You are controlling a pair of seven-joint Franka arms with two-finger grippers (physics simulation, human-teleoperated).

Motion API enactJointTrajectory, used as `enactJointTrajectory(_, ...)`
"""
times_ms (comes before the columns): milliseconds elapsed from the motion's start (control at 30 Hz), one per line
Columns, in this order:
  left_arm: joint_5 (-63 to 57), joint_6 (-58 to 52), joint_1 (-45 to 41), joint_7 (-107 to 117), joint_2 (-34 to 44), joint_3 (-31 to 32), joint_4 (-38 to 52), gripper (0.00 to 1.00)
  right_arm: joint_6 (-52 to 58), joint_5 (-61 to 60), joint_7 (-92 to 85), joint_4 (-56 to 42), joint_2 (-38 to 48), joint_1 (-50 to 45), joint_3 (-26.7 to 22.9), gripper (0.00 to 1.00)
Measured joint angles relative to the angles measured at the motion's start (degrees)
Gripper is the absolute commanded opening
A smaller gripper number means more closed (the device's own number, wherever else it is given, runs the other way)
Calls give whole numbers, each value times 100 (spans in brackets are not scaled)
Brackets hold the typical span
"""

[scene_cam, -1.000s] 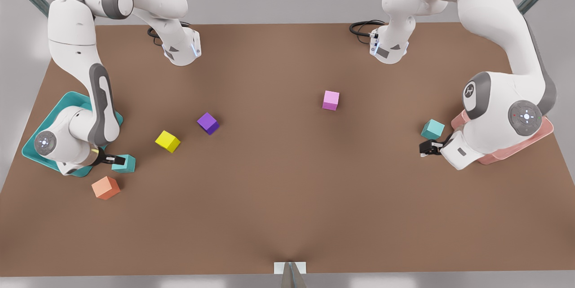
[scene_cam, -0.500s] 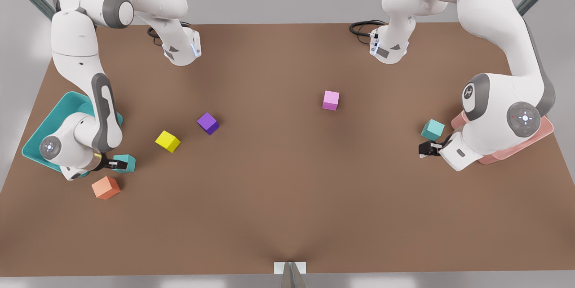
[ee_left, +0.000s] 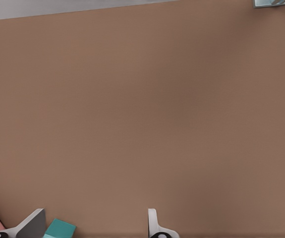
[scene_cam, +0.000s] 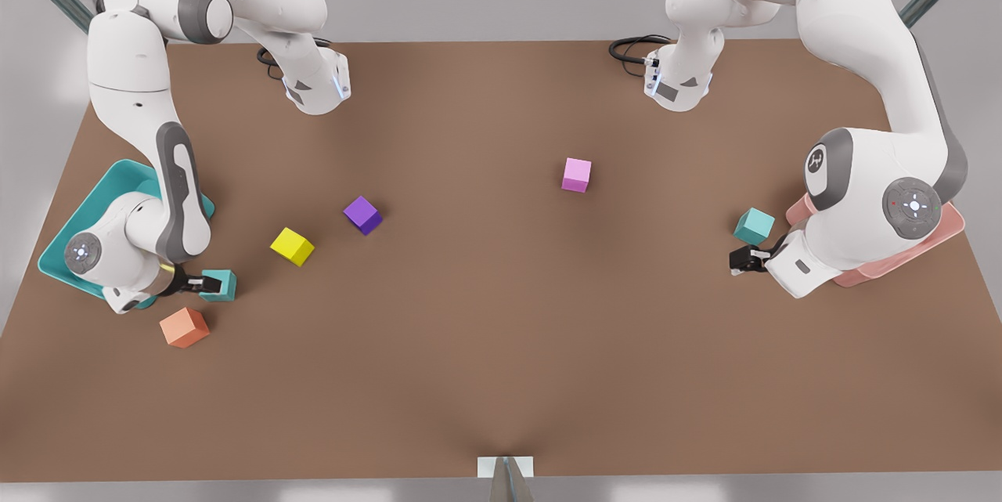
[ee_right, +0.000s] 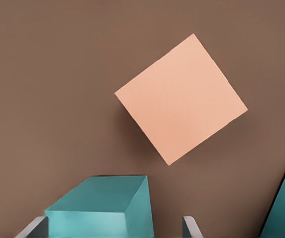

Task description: Stack the two blue cubes on top of each other

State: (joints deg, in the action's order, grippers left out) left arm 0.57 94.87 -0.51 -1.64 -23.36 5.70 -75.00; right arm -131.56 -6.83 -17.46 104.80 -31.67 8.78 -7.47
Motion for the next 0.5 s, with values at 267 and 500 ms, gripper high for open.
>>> enactJointTrajectory(267,-1,2,6,1,0,0,-1,100,86,-5,-85,35,69,-37,0,100)
enactJointTrajectory(500,-1,4,14,1,0,0,-4,100,72,-9,-129,254,40,-51,18,100)
